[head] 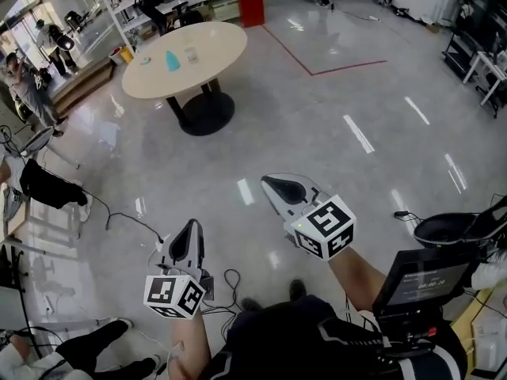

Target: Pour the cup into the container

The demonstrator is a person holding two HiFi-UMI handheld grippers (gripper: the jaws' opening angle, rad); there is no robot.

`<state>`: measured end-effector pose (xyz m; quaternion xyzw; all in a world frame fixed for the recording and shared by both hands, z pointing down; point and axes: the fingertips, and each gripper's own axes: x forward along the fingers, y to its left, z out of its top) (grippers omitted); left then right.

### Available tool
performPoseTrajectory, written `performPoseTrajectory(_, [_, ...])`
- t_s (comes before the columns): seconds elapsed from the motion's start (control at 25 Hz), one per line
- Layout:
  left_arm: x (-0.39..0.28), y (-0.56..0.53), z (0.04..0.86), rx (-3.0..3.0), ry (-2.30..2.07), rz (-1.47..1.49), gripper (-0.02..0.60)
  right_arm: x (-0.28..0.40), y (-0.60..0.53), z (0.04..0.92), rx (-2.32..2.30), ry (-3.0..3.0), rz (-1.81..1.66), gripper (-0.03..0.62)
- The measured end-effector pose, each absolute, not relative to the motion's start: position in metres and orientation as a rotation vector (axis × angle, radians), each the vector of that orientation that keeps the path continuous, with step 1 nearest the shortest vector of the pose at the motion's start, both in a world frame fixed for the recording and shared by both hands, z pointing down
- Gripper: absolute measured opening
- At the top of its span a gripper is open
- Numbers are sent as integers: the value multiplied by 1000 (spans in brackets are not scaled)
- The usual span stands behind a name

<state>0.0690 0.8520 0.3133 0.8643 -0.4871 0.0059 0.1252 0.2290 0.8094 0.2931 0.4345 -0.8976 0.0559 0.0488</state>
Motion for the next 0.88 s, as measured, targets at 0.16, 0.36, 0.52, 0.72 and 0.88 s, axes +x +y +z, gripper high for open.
performPoseTrajectory(0.16, [60, 861, 307, 2564, -1400, 49, 0, 217, 819, 289, 1344, -2727, 149, 6])
performPoseTrajectory(0.36, [34, 869, 299, 2568, -1390, 10, 0, 199, 827, 283, 1360, -2720, 152, 6])
performPoseTrajectory(0.52, [18, 878, 295, 2563, -1388, -21, 0, 187, 836, 282, 1347, -2713, 139, 6])
performPoseTrajectory(0.72, [15, 888, 292, 2578, -1360, -27, 0, 183, 844, 278, 1341, -2714, 138, 6])
performPoseTrajectory(0.88, [15, 898, 292, 2581, -1335, 35, 0, 180, 852, 277, 1352, -2713, 158, 6])
